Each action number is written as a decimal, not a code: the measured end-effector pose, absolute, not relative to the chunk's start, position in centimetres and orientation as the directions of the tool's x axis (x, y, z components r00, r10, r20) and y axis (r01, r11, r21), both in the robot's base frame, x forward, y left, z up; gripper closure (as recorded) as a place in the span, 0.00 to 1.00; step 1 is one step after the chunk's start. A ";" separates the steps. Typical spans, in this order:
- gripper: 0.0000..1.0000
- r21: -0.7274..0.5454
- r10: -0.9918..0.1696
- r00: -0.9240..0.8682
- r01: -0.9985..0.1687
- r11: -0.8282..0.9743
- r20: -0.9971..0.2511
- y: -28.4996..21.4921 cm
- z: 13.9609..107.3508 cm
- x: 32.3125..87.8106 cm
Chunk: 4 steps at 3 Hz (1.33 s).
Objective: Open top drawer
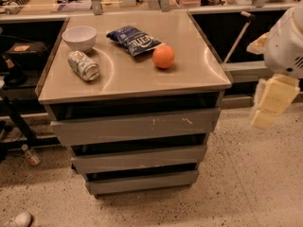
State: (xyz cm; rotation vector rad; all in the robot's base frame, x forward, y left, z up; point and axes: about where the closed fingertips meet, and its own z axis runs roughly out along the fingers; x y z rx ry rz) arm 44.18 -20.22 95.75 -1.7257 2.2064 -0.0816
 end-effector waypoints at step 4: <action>0.00 -0.087 -0.948 -0.173 -0.975 0.202 -0.266 -15.0 83.3 45.2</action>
Offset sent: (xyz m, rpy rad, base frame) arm 0.0118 0.0590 -0.1441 0.0737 0.1392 0.1060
